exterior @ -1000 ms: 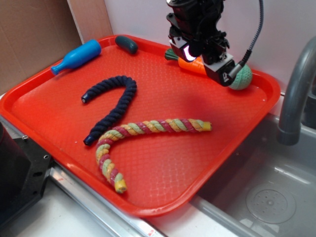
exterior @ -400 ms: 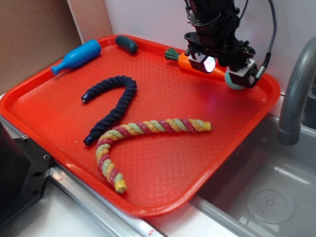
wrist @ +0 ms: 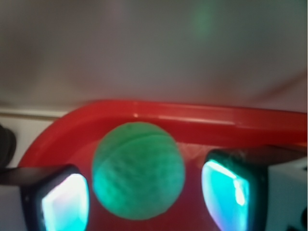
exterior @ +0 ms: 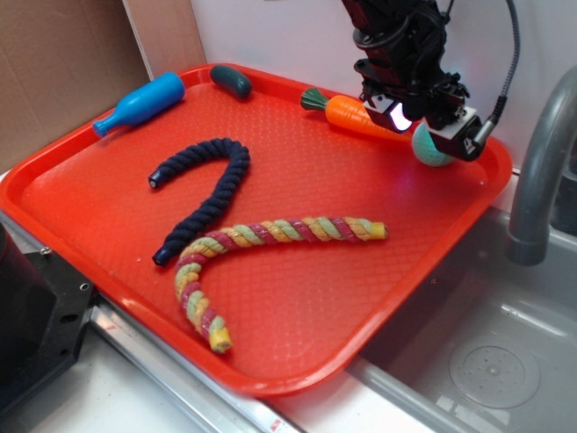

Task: Grab the green ball.

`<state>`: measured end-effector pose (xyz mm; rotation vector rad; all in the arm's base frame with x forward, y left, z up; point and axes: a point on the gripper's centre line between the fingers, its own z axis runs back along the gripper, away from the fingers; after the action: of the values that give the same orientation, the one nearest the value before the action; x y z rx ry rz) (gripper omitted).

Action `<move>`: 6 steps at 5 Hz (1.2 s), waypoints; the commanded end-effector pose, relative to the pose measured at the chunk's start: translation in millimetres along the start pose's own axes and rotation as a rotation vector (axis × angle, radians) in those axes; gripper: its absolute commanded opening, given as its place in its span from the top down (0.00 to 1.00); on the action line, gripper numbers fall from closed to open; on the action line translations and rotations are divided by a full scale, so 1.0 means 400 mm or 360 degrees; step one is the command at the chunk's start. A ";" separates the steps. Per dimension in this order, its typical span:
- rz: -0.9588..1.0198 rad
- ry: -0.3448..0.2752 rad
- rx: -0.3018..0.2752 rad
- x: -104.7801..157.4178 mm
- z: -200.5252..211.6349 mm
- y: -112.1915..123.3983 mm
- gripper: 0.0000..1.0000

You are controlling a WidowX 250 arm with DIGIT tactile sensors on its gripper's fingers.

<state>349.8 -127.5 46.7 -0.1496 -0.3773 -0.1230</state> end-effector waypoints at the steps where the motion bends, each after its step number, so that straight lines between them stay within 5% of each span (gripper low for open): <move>1: 0.0018 -0.0018 0.0020 0.077 -0.004 -0.020 0.29; 2: 0.0035 0.0001 0.0013 0.077 -0.009 -0.025 1.00; 4: -0.0020 0.0034 0.0001 -0.028 0.248 -0.063 1.00; 5: 0.0087 0.0143 0.0117 -0.088 0.365 -0.093 1.00; 6: 0.0462 0.0521 0.0277 -0.129 0.415 -0.089 1.00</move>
<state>215.9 -119.5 160.5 0.0136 0.0094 0.1646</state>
